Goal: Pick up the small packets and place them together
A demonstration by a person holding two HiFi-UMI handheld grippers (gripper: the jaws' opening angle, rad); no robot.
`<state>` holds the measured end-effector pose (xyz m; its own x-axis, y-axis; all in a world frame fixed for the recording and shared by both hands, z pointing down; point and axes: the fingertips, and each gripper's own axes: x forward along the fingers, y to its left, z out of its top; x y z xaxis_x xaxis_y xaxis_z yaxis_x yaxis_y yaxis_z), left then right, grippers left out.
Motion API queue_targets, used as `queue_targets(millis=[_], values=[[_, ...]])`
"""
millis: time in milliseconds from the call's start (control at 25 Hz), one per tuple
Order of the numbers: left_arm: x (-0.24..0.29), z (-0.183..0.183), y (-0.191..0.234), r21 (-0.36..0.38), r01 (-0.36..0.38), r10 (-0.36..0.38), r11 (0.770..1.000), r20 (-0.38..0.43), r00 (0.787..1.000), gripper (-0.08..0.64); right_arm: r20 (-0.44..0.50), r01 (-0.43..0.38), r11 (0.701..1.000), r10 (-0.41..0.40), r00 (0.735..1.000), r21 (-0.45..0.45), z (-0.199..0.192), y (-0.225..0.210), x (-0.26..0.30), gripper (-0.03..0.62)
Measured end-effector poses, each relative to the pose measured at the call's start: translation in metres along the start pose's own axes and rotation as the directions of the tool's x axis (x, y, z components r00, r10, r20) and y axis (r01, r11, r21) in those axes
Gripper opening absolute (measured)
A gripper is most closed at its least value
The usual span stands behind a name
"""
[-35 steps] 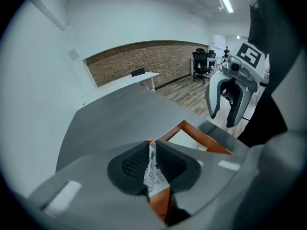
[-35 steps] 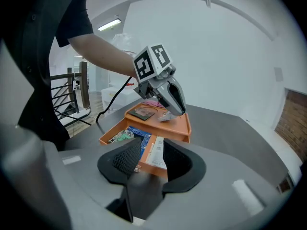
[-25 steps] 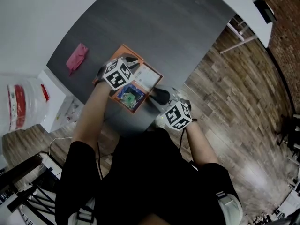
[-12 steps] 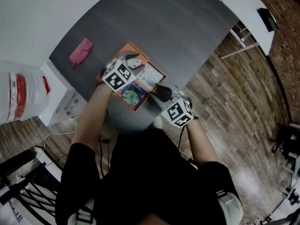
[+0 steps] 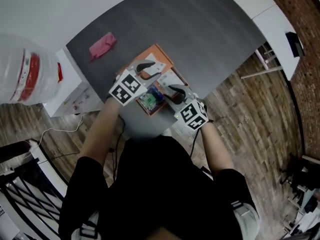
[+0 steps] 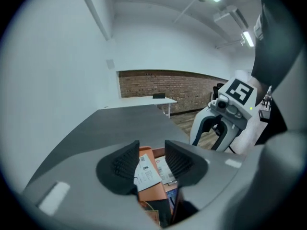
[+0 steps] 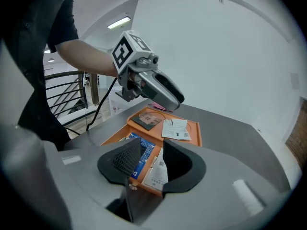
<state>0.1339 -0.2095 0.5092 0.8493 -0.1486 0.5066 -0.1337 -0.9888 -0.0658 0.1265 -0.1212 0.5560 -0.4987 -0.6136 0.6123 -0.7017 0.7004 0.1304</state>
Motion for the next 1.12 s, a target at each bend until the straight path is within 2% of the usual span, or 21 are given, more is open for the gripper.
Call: queue_targets(millis=[200,360,440,520,640,720,840,880,1000,1120], values=[[-0.023,-0.016,-0.002,-0.067,-0.057,0.059,0.996,0.015,0.998,0.161,-0.058,-0.056,0.995,0.051,0.997,-0.083,-0.001,0.000,0.015,0.147],[-0.045,-0.029,-0.002,-0.117,-0.120,0.124,0.986,0.028,0.992,0.158,-0.083,-0.082,0.991,0.074,0.994,-0.106,-0.003,-0.001,0.023,0.147],[-0.061,-0.035,0.002,-0.169,-0.187,0.199,0.968,0.056,0.978,0.150,-0.107,-0.085,0.991,0.073,0.992,-0.107,-0.007,-0.004,0.026,0.146],[-0.081,-0.040,0.004,-0.246,-0.261,0.293,0.933,0.099,0.951,0.130,-0.122,-0.089,0.992,0.078,0.989,-0.092,-0.012,-0.007,0.030,0.143],[-0.106,-0.050,0.002,-0.328,-0.342,0.402,0.880,0.133,0.906,0.103,-0.118,-0.111,0.993,0.104,0.987,-0.049,-0.014,-0.012,0.033,0.143],[-0.119,-0.056,-0.001,-0.349,-0.381,0.449,0.856,0.139,0.883,0.082,-0.127,-0.124,0.992,0.121,0.984,-0.017,-0.015,-0.016,0.037,0.143],[-0.135,-0.064,-0.004,-0.401,-0.427,0.518,0.811,0.150,0.842,-0.001,-0.167,-0.139,0.989,0.147,0.975,0.059,-0.024,-0.023,0.045,0.141],[-0.138,-0.068,-0.005,-0.425,-0.432,0.533,0.795,0.152,0.832,0.000,-0.180,-0.150,0.984,0.164,0.970,0.092,-0.027,-0.024,0.047,0.141],[-0.141,-0.076,-0.010,-0.471,-0.422,0.542,0.775,0.150,0.827,0.000,-0.228,-0.216,0.952,0.265,0.937,0.218,-0.036,-0.020,0.056,0.138],[-0.143,-0.086,-0.015,-0.479,-0.428,0.544,0.766,0.131,0.829,0.000,-0.281,-0.284,0.882,0.401,0.872,0.377,-0.046,-0.011,0.067,0.134]])
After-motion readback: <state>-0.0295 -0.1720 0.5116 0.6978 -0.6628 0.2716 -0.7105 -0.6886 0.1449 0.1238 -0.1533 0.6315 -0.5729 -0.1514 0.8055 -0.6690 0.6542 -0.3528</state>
